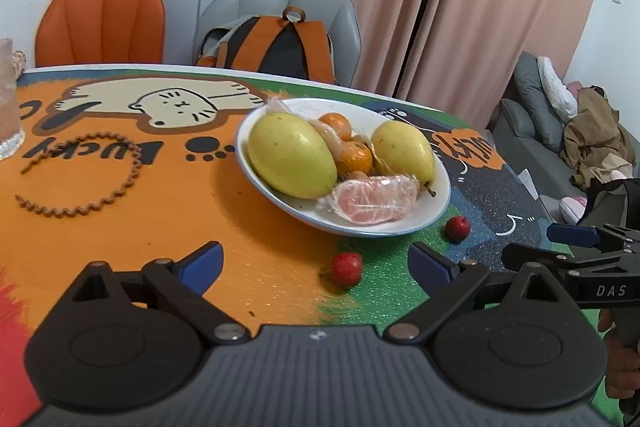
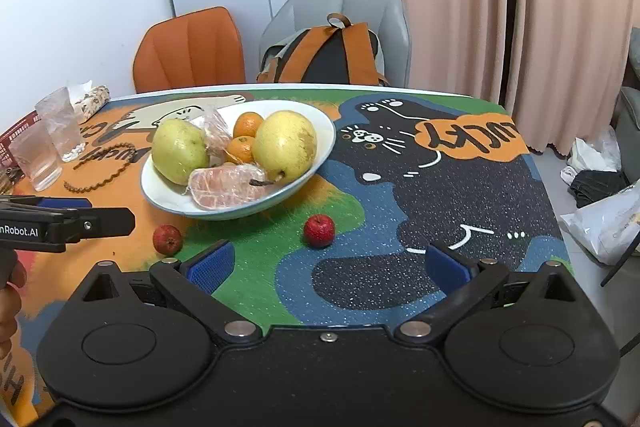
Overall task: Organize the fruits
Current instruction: 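Move both open tools from the plate toward the two small red fruits, then grasp a small red fruit with the left tool while the right tool grasps the other red fruit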
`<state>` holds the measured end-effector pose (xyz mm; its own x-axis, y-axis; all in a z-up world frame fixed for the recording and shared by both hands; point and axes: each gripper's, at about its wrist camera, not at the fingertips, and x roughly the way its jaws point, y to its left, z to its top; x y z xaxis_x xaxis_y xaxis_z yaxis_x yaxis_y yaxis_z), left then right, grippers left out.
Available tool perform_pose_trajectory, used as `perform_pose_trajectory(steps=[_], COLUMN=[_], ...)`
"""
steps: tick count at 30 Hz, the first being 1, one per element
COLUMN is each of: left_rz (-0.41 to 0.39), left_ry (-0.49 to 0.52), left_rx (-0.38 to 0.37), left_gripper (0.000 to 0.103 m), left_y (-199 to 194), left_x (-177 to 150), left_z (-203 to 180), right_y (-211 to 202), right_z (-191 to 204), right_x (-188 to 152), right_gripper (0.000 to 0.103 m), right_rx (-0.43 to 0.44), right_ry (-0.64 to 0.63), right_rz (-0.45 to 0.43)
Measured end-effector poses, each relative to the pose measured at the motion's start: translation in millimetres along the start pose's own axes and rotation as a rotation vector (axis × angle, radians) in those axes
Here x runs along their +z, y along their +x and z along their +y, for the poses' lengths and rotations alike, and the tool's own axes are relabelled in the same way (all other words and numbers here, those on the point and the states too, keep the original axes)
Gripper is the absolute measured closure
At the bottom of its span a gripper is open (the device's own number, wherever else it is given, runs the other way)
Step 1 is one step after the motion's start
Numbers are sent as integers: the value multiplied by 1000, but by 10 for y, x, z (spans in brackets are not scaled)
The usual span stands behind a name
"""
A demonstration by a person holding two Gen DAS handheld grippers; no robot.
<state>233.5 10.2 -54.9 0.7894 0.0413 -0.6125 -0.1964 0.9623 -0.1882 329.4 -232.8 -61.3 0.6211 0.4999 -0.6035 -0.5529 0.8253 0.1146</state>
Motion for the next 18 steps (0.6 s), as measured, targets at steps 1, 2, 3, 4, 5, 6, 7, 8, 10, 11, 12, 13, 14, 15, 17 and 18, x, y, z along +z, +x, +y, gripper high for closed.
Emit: perform_pose_trajectory(steps=[1,2,3,4,5,6,7,8,10,11,12,13,14,15,17,18], left_rz=[5,7,5,5,8,15,19,22,31,38,45,49,51,50,47,49], left_ry=[4,9,16,23,27,27,27,26,27,27,27,26,23,19,16,14], left_rx=[-6,-8,-9,-10,-12,-12,-12,-14,-16,-17,-18,-18,-19,-21,-22,-22], left_gripper=[6,6,7,9,9,12,14,16,26,28,34,38,39,40,44,48], left_y=[21,34,48,65,85,113,136,159,195,219,241,258,273,281,298,313], left_x=[-7,-16,-28,-35,-42,-46,-50,-54,-61,-64,-65,-67,-68,-71,-73,-75], left_z=[-15,-35,-56,-72,-83,-96,-104,-111,-122,-128,-131,-133,-134,-132,-130,-129], right_y=[5,15,21,27,33,39,44,51,64,72,78,88,97,107,122,133], right_z=[-9,-19,-28,-38,-48,-60,-70,-76,-91,-98,-105,-111,-115,-113,-107,-101], right_x=[-6,-16,-23,-29,-35,-42,-47,-54,-59,-59,-60,-60,-60,-56,-53,-50], right_gripper=[1,1,1,1,1,1,1,1,1,1,1,1,1,1,1,1], right_rx=[-2,-6,-10,-12,-12,-11,-11,-11,-10,-9,-9,-9,-8,-7,-4,-4], right_ry=[3,5,6,7,9,11,13,13,17,20,21,22,23,23,16,11], right_rz=[2,2,4,5,6,8,10,10,11,12,12,13,13,15,17,18])
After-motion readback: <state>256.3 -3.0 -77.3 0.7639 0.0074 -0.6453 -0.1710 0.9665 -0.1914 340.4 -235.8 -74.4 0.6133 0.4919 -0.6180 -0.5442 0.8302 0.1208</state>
